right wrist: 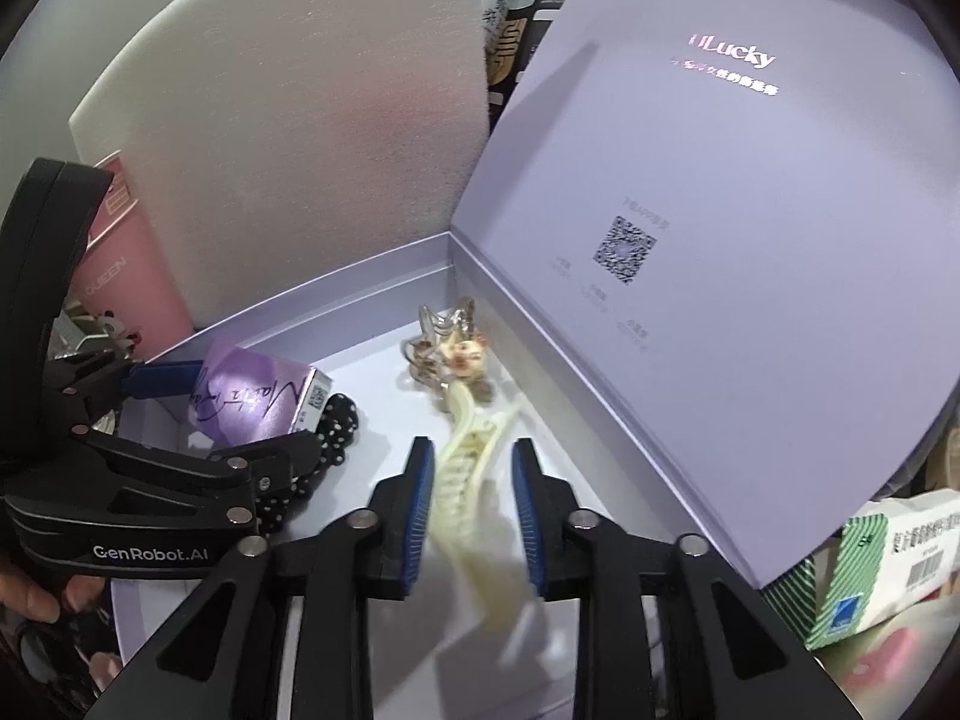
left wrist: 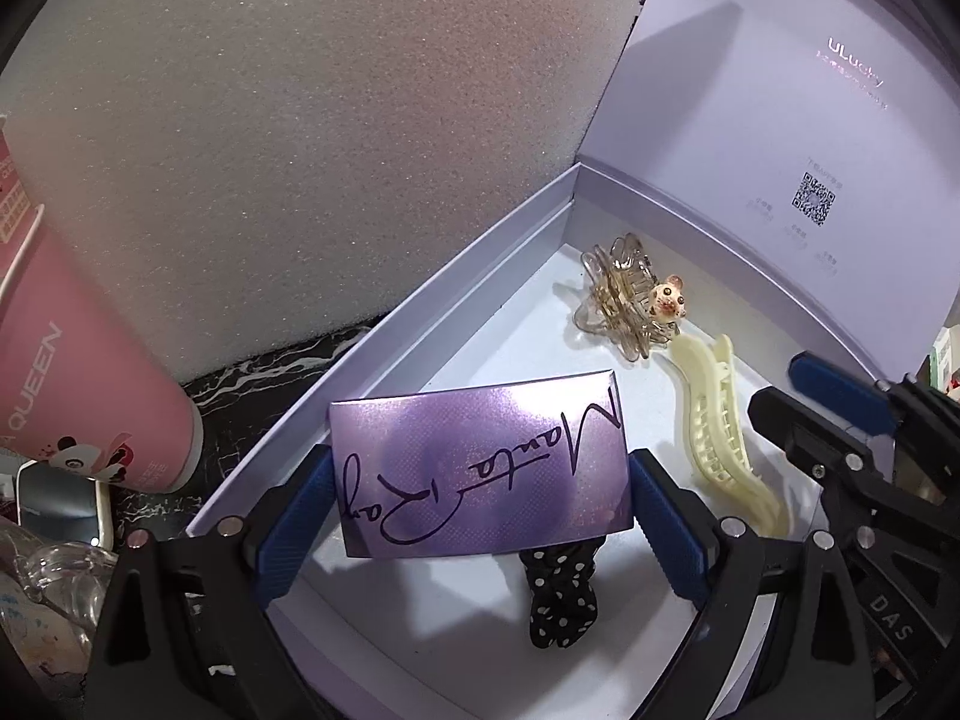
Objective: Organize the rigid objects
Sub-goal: 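Lower and open left tool releasing card box while right tool releases claw clip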
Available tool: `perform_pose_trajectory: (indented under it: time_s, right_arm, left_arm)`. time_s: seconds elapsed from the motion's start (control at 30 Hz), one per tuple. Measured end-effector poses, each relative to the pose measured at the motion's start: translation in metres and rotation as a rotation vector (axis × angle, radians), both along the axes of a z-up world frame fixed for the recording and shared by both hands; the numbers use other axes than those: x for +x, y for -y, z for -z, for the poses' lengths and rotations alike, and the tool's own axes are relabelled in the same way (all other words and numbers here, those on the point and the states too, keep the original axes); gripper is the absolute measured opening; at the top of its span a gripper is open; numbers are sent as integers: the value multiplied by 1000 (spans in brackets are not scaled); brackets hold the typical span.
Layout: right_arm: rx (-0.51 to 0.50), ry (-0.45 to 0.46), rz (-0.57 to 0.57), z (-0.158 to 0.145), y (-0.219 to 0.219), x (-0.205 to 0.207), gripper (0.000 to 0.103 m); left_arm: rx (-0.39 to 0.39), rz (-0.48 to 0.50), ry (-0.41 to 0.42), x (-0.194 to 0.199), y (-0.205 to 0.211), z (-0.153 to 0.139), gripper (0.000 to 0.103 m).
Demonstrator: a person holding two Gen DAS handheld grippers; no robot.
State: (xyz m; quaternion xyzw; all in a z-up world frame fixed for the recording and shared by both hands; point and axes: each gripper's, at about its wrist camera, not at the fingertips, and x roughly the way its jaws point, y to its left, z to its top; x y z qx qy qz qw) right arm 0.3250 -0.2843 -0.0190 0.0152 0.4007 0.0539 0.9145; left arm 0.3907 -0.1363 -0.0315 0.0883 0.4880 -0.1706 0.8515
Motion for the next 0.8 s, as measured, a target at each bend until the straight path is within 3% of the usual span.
perform_pose_trajectory:
  time_s: [0.3, 0.57, 0.8]
  right_arm:
    - [-8, 11, 18, -9, 6, -2, 51]
    - [0, 8, 34, -9, 7, -9, 51]
    - [-7, 22, 36, -18, 13, -23, 51]
  left_arm:
    - [17, -14, 2, -1, 6, -5, 96]
    - [22, -19, 11, -10, -1, -15, 96]
    - [-24, -8, 36, -24, -7, -37, 96]
